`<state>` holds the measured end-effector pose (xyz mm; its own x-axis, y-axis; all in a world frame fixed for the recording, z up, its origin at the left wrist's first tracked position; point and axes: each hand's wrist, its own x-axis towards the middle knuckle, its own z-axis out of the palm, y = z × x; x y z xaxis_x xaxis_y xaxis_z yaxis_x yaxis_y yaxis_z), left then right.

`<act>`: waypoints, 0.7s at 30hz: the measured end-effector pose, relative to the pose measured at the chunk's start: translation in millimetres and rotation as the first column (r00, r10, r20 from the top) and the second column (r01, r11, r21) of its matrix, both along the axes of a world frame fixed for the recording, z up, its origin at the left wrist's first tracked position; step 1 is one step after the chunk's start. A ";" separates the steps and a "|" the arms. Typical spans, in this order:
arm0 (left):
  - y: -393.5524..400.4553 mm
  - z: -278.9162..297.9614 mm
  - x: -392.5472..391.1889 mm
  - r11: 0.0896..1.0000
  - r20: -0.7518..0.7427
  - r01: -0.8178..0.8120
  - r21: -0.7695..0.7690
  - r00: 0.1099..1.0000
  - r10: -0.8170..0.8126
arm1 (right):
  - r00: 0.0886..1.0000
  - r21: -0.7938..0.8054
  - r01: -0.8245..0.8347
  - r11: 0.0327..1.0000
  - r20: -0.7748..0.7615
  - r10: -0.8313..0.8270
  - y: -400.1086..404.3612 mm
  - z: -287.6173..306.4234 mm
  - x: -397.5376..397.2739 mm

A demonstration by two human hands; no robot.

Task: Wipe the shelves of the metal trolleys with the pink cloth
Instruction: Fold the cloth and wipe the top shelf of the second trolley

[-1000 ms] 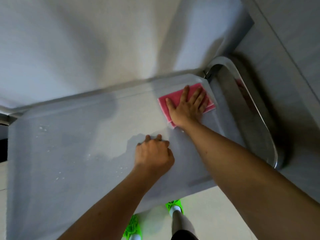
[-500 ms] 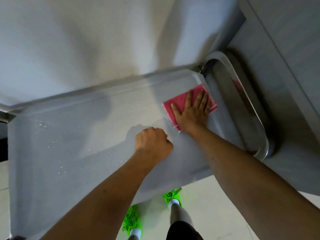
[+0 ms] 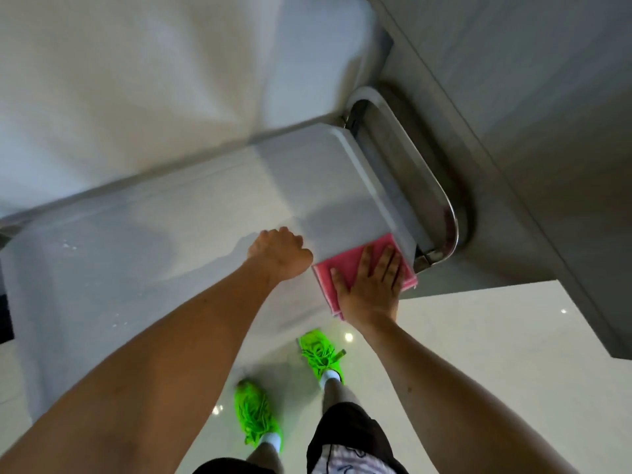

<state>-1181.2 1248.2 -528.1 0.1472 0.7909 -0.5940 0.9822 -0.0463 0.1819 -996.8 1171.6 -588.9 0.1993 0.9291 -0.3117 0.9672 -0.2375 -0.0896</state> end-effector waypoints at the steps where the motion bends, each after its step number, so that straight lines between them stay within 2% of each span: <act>1: 0.3 0.3 -0.4 1.000 0.000 0.009 -0.006 1.000 -0.009 | 1.000 0.008 0.006 1.000 -0.007 -0.006 -7.8 -0.2 -3.2; 5: 1.3 1.4 -4.3 0.998 0.014 -0.027 -0.063 1.000 0.028 | 0.999 0.011 -0.025 1.000 -0.045 0.025 -39.5 -1.4 -30.4; 7: -3.6 1.0 -11.0 0.985 0.111 -0.104 -0.137 0.987 0.120 | 0.994 0.000 -0.087 0.996 -0.061 0.087 -51.9 -3.6 -50.6; 9: -12.5 -1.5 -21.4 0.963 0.278 -0.216 -0.160 0.926 0.254 | 0.987 -0.013 -0.148 0.989 -0.058 0.147 -59.7 -6.8 -70.7; 12: -31.4 -8.9 -47.7 0.880 0.438 -0.475 0.019 0.795 0.419 | 0.984 -0.020 -0.171 0.985 -0.047 0.170 -59.0 -9.9 -95.0; 15: -50.4 -15.9 -78.2 0.827 0.395 -0.502 0.251 0.833 0.386 | 0.978 0.007 -0.205 0.979 -0.043 0.205 -45.5 -12.0 -110.0; 21: -66.8 -25.1 -117.1 0.712 0.365 -0.496 0.497 0.864 0.347 | 0.973 -0.011 -0.223 0.975 -0.067 0.222 20.2 -18.2 -136.3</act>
<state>-1298.3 1181.4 -553.2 -0.2131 0.9768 -0.0210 0.8555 0.1970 0.4789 -1133.1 1191.8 -607.2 -0.0330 0.9419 -0.3343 0.9883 -0.0190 -0.1512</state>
